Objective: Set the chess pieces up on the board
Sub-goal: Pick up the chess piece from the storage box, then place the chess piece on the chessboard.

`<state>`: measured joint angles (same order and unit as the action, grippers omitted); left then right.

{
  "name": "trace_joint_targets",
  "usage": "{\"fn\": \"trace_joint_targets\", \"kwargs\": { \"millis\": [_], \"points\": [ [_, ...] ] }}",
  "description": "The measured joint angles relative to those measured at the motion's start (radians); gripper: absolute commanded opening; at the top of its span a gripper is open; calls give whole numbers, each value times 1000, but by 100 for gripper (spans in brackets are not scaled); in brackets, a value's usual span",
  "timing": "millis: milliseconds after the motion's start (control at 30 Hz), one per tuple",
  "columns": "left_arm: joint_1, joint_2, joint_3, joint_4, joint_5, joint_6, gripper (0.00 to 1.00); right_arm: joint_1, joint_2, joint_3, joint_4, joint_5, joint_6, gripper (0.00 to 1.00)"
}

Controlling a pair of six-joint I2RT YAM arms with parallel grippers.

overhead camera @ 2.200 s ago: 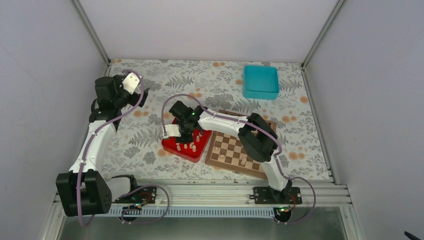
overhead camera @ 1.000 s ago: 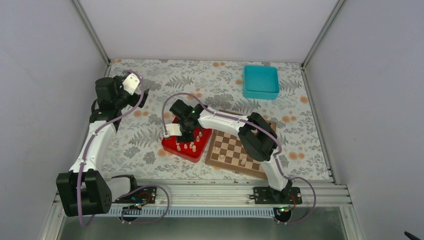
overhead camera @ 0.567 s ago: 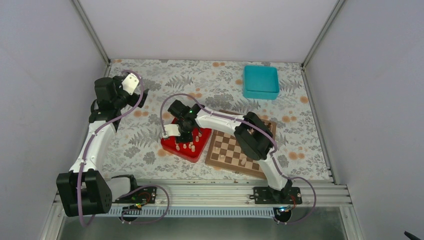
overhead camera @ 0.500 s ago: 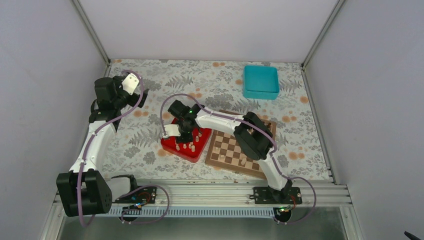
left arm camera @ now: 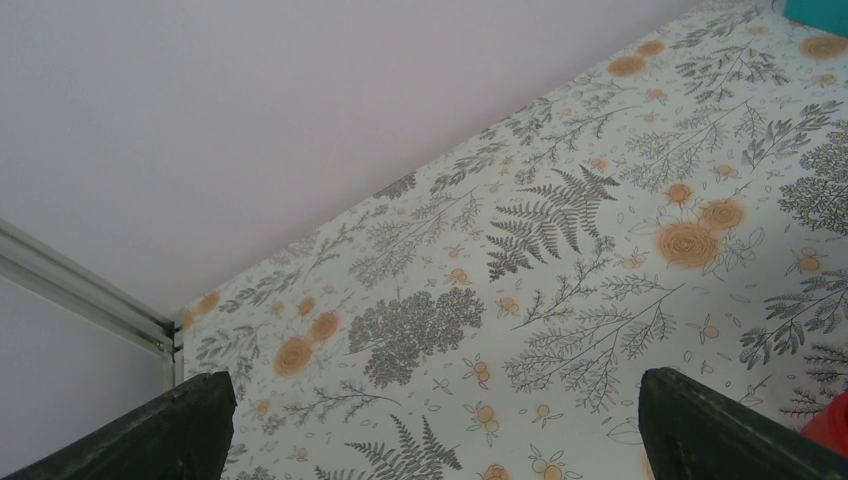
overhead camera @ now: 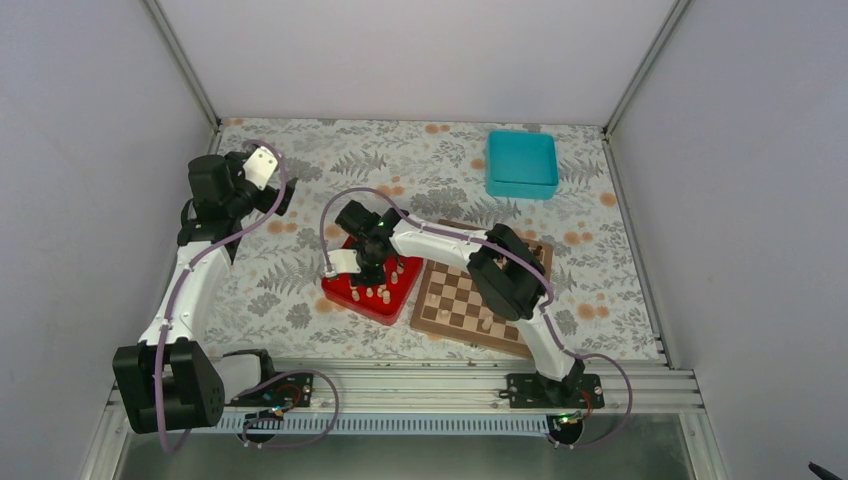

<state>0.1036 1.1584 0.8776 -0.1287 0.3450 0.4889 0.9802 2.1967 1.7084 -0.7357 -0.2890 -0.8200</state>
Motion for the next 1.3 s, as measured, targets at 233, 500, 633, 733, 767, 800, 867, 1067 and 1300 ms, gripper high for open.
{"fn": "trace_joint_targets", "kwargs": {
  "millis": [233,500,633,733,767,800,867,1067,1300],
  "points": [
    [1,0,0,0,1,0,100,0,-2,0,-1,-5,0,11],
    [1,0,0,0,0,0,100,-2,-129,-37,0,3,9,12],
    [1,0,0,0,0,0,100,-13,-254,-91,10,7,19,11],
    [1,0,0,0,-1,0,100,-29,-354,-166,23,14,29,12],
    [1,0,0,0,-2,0,100,-40,-393,-206,26,14,31,12],
    [1,0,0,0,-4,0,100,-50,-430,-249,29,15,34,12],
    [2,0,0,0,-7,0,100,-68,-492,-331,31,19,39,12],
    [2,0,0,1,-23,0,100,-120,-671,-576,32,33,60,12],
    [2,3,0,1,-34,0,100,-131,-800,-727,27,24,80,12]
  ]
}}
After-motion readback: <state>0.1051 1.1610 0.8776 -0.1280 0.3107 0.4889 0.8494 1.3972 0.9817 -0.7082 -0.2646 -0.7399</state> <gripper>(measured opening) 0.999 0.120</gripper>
